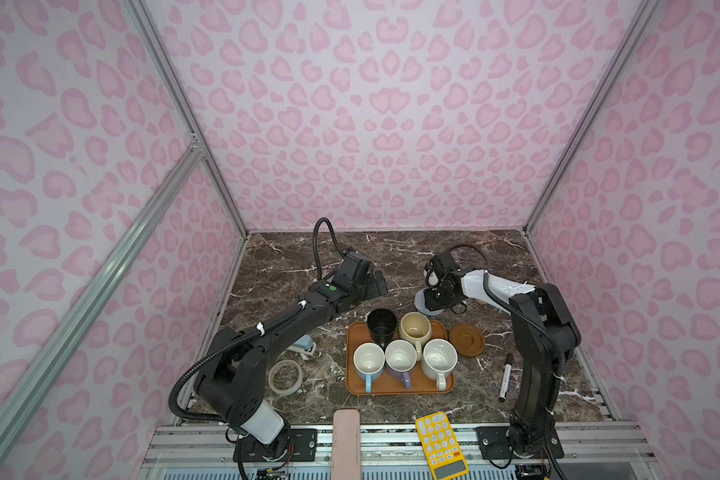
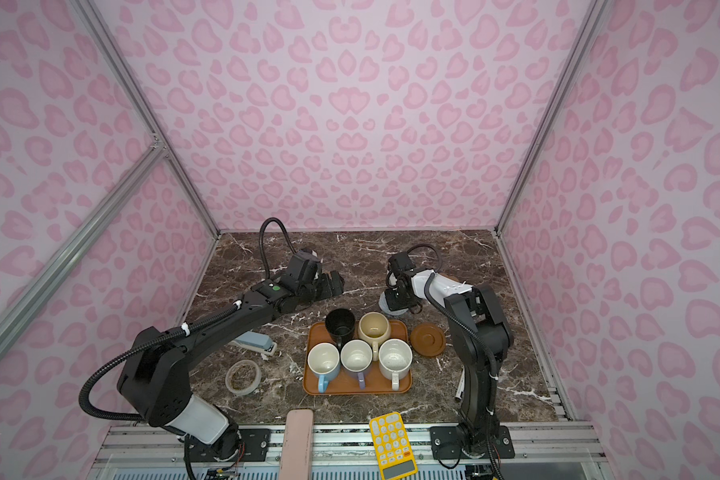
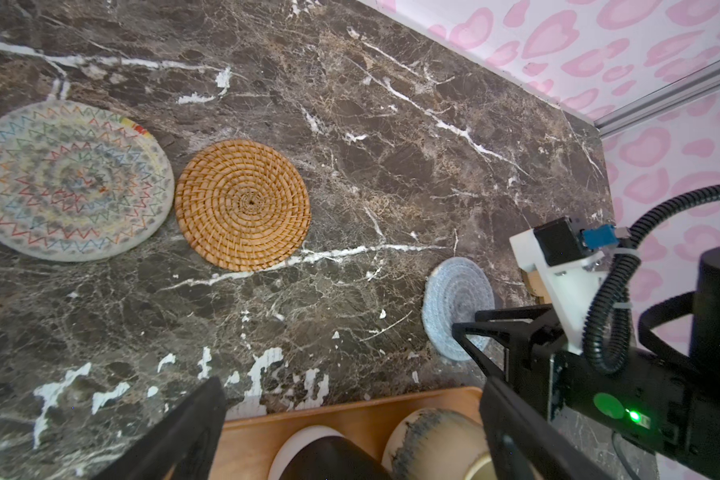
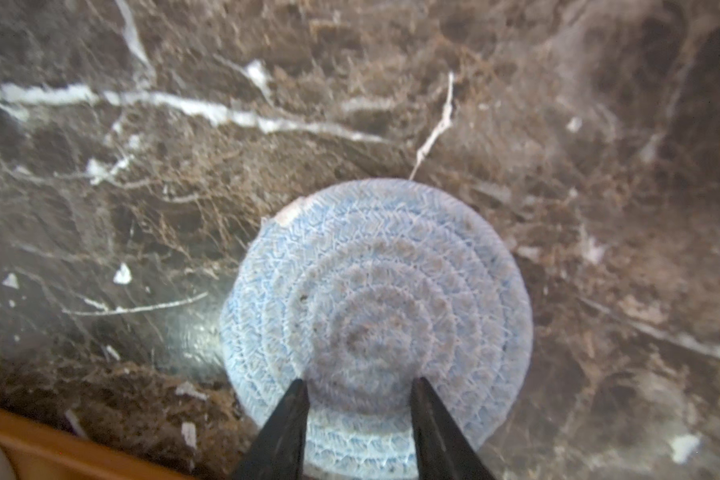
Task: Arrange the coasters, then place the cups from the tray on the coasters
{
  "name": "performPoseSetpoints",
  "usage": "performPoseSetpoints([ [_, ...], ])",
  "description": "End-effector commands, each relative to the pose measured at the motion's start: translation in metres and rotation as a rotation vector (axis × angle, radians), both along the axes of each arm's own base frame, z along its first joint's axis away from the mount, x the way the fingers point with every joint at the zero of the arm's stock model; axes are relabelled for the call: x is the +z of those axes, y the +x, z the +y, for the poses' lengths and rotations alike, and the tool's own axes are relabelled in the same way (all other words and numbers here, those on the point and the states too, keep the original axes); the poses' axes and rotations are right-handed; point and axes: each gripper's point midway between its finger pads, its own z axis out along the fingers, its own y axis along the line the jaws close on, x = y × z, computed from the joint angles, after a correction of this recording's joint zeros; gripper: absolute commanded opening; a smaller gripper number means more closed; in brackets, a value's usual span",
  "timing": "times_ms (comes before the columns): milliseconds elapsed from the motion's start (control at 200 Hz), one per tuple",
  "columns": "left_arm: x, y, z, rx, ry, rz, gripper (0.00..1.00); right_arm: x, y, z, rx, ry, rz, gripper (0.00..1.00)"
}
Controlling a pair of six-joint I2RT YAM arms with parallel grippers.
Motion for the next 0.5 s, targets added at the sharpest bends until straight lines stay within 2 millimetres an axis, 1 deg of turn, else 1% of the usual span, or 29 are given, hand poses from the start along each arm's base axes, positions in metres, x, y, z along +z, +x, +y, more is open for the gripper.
performPoseSetpoints([
  [0,0.002,0.003,0.001,0.005,0.024,-0.001,0.97,-0.014,-0.005,0.006,0.008,-0.005,0.062,0.43],
  [210,-0.003,0.007,0.0,0.007,0.036,0.02,0.97,-0.018,0.01,0.026,0.03,0.022,0.072,0.42],
  [240,-0.003,0.007,0.0,0.009,0.036,0.021,0.97,-0.023,0.008,0.027,0.034,0.018,0.084,0.42],
  [250,-0.004,0.007,0.0,0.009,0.037,0.022,0.97,-0.017,0.015,0.031,0.036,0.025,0.066,0.42],
  [275,-0.004,0.008,0.0,0.011,0.038,0.023,0.97,-0.015,0.018,0.033,0.041,0.023,0.061,0.42],
  [365,-0.009,0.008,0.0,0.015,0.041,0.036,0.97,-0.021,0.022,0.041,0.053,0.024,0.077,0.42],
  [495,-0.013,0.009,0.001,0.02,0.046,0.046,0.97,-0.023,0.025,0.055,0.074,0.03,0.079,0.42],
])
